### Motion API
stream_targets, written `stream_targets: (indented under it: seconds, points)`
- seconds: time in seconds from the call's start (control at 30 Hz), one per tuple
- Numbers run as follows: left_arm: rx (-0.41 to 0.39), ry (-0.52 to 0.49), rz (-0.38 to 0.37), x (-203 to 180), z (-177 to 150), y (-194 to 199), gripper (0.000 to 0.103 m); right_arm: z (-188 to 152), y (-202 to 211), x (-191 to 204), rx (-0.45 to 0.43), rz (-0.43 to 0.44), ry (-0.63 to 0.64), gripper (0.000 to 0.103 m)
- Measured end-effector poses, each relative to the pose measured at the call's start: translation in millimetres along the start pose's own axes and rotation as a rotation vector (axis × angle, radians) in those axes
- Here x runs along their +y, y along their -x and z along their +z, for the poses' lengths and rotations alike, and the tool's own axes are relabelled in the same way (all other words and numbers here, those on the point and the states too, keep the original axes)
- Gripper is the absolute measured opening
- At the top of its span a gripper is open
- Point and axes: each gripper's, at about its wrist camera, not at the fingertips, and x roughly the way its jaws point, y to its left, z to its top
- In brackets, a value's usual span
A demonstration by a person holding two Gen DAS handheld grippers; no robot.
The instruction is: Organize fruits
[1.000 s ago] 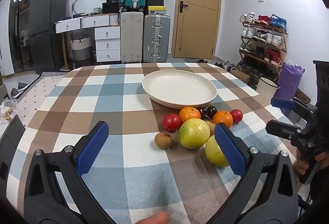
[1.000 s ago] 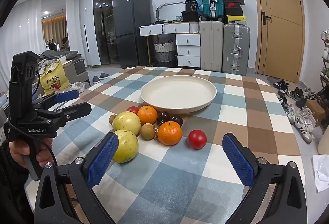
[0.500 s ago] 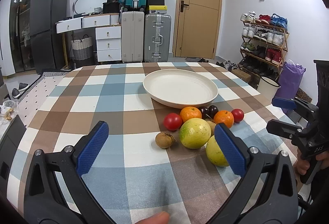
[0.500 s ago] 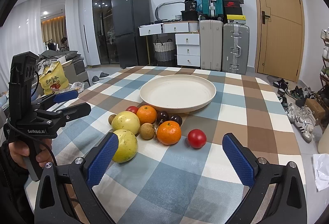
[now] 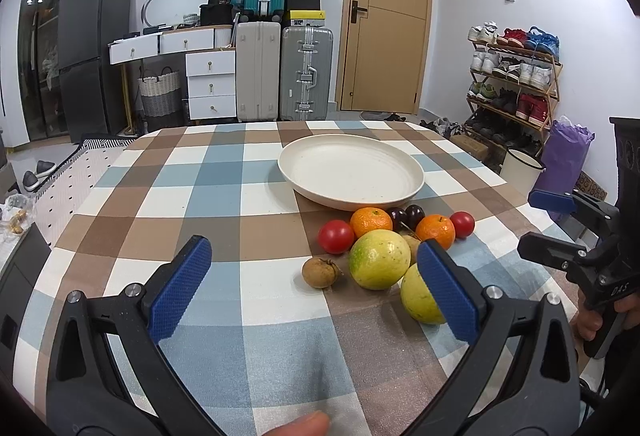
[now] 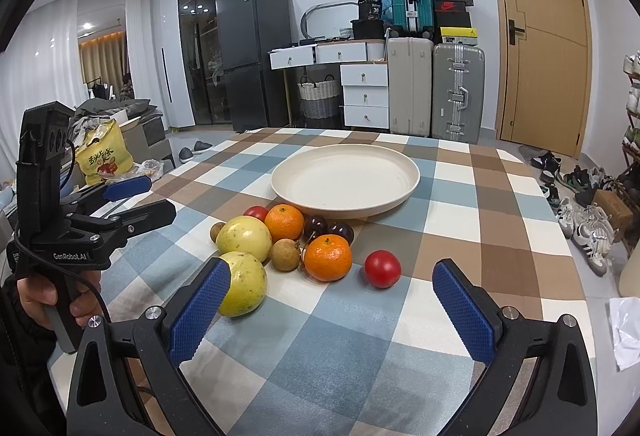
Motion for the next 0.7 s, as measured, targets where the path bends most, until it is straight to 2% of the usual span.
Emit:
stream_targets:
  seconds: [0.7]
  points:
    - [-0.001,-0.001,0.003,1.2,-1.3,-0.9,0.102,0.2,-1.7,-0.5,0.003,-0.001,-0.002,0.103]
